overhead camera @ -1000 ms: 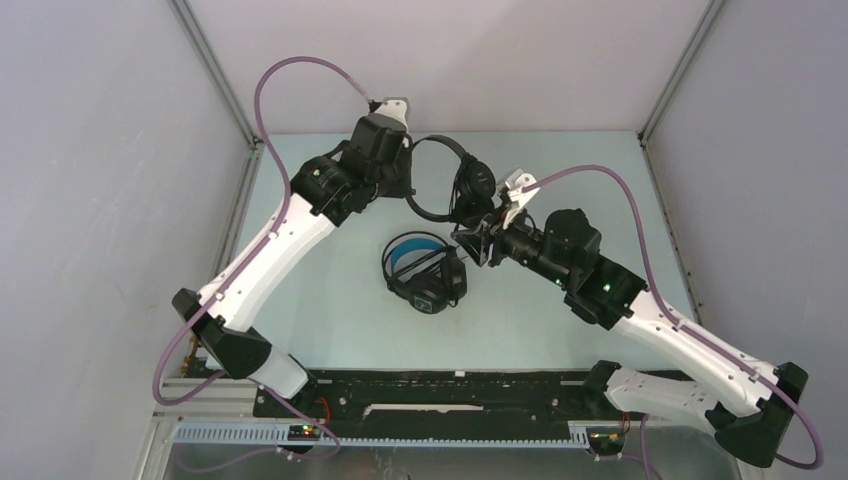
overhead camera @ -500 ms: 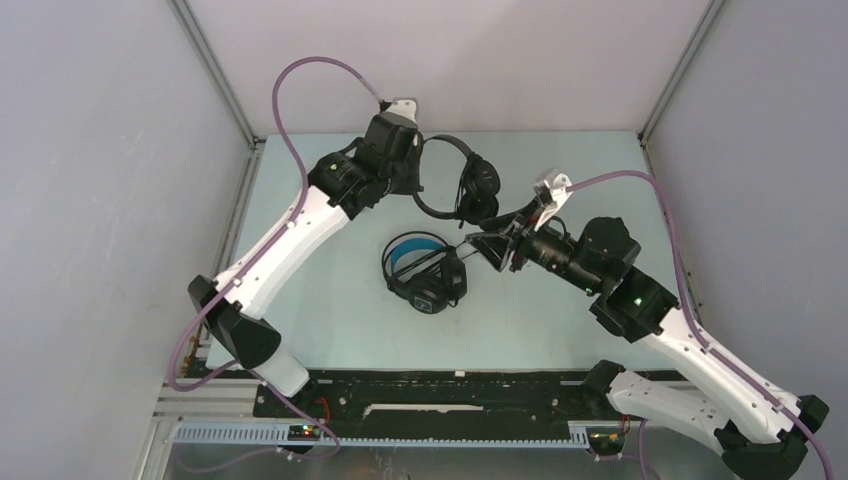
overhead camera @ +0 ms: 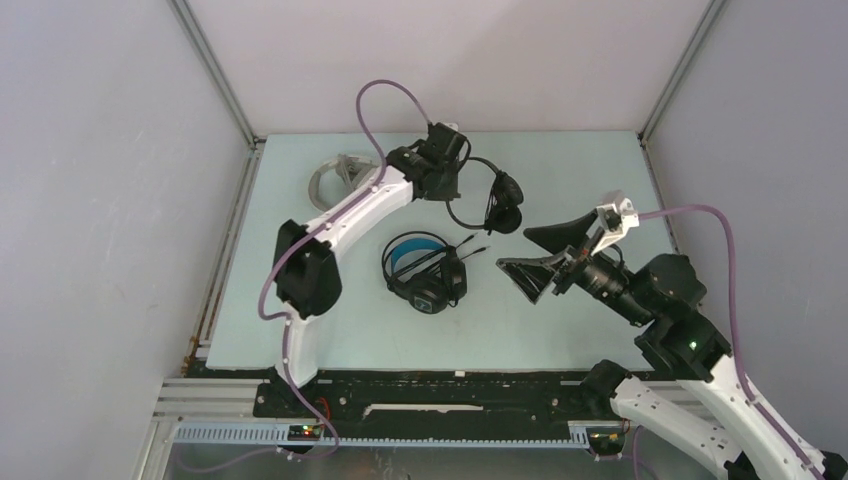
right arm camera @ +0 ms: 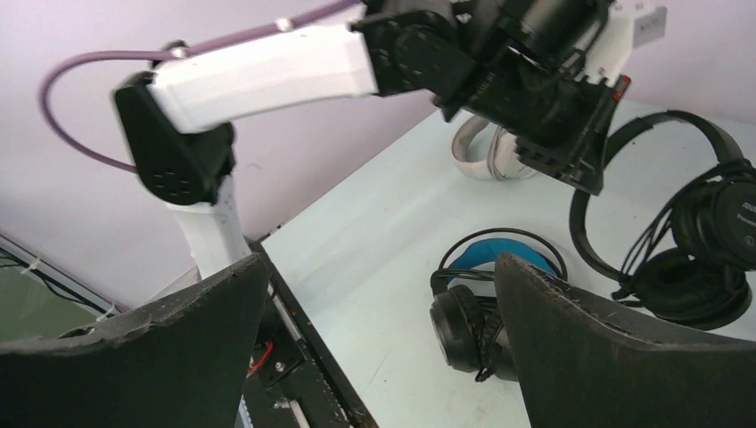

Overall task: Wrap the headphones
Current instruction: Place the headphones at the center of the board.

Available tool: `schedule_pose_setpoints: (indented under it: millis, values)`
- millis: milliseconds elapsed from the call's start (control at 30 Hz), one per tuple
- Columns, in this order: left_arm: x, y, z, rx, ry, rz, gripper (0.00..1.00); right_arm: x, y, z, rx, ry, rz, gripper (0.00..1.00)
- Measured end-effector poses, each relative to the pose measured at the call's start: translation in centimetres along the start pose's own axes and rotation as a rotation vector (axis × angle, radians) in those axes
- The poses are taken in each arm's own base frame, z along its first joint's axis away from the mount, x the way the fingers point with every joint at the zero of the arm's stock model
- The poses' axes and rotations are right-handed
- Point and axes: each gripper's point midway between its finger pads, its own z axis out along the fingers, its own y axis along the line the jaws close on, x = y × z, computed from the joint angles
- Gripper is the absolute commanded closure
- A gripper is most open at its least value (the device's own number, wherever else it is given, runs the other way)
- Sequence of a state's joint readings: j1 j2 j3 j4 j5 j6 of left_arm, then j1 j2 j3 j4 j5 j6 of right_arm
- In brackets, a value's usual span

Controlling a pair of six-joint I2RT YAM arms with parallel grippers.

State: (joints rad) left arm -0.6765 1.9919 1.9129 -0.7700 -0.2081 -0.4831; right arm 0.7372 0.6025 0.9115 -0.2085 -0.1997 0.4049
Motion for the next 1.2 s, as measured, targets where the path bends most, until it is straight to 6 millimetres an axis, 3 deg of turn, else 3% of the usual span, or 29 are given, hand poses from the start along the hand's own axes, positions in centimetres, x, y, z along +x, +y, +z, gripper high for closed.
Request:
schedule_pose_setpoints:
  millis: [167, 333, 567, 667, 967, 1200]
  values:
    - [0.0, 0.8, 3.6, -0.033, 0.033, -0.052, 1.0, -0.1, -0.1, -1.2, 0.017, -0.005, 0.003, 0.0]
    - [-0.7, 4.2, 6.1, -0.088, 0.046, -0.125, 1.0, 0.9, -0.8, -1.4, 0.048, 0.035, 0.011, 0.0]
    - [-1.7, 10.6, 9.1, -0.166, 0.058, -0.255, 0.96, 1.5, -1.3, -1.4, 0.06, 0.061, 0.016, 0.0]
    - [-1.7, 12.1, 9.9, -0.186, 0.065, -0.282, 0.96, 1.8, -1.5, -1.2, 0.064, 0.074, 0.019, 0.0]
    - [-0.2, 12.7, 12.6, -0.18, 0.112, -0.315, 0.91, 3.0, -2.4, -0.3, 0.086, 0.124, 0.033, 0.0]
    - [0.5, 13.0, 13.4, -0.174, 0.137, -0.325, 0.88, 3.2, -2.8, 0.0, 0.092, 0.136, 0.037, 0.0]
